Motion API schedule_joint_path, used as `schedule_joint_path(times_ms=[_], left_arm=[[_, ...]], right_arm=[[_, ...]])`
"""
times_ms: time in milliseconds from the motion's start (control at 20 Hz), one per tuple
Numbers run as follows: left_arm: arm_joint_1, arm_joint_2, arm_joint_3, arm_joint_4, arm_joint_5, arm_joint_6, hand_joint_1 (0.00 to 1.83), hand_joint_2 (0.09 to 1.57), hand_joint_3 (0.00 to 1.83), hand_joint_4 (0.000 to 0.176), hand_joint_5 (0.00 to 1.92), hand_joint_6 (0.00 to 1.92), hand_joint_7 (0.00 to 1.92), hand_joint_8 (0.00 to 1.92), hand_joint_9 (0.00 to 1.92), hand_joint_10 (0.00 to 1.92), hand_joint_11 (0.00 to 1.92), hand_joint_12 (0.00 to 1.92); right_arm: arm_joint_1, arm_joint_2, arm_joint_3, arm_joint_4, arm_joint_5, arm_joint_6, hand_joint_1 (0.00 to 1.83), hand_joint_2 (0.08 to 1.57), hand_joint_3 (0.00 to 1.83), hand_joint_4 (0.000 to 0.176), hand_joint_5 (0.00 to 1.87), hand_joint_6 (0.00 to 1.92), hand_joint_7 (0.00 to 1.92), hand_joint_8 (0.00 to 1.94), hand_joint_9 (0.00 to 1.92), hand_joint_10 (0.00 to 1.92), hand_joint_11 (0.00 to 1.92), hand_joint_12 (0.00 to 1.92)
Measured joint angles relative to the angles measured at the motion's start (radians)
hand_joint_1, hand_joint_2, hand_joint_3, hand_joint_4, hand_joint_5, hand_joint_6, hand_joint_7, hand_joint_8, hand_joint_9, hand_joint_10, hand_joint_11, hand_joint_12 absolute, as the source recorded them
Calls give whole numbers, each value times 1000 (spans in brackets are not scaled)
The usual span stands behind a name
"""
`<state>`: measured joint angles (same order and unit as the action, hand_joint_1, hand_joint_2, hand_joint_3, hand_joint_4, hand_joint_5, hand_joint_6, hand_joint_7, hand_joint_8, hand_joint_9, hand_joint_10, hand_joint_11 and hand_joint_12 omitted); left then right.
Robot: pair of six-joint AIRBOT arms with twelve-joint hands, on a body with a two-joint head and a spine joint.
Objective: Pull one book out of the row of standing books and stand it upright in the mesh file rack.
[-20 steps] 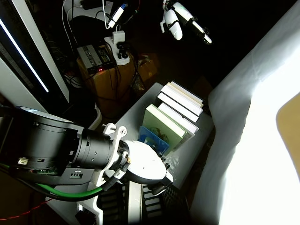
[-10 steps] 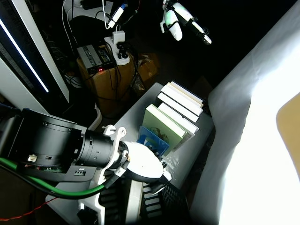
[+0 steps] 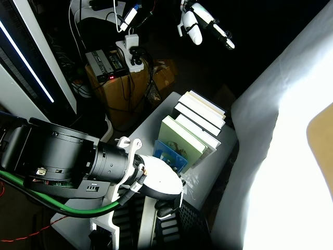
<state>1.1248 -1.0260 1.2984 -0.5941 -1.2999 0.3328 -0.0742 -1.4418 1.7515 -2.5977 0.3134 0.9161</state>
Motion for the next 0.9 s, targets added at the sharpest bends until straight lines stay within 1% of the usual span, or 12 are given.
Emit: schedule_joint_path(times_ms=[200,500,650,800,900], left_arm=[[0,-1,2,1,0,0,102,1320,0,0,0,0,0,0,0,0,0,0],[0,-6,7,3,1,0,131,1335,2,0,0,0,0,0,0,0,0,0],[0,-6,7,3,1,0,135,1334,1,0,1,0,0,0,0,0,0,0],[0,-11,12,4,1,0,153,1339,2,0,0,0,0,0,0,0,0,0],[0,-18,14,9,3,0,125,1341,2,0,1,0,0,0,0,0,0,0]], right_arm=[[0,-39,43,-38,1,3,778,1512,2,0,341,1909,620,1941,799,1921,885,1921],[0,-34,26,-42,12,12,778,1512,1,0,341,1909,621,1941,799,1921,885,1921],[0,-11,5,-44,24,16,778,1512,1,0,341,1909,621,1941,799,1921,885,1921],[0,-23,13,-64,41,15,778,1512,1,0,341,1909,621,1941,799,1921,885,1921],[0,-25,10,-67,49,16,778,1512,1,0,341,1909,621,1941,799,1921,885,1921]])
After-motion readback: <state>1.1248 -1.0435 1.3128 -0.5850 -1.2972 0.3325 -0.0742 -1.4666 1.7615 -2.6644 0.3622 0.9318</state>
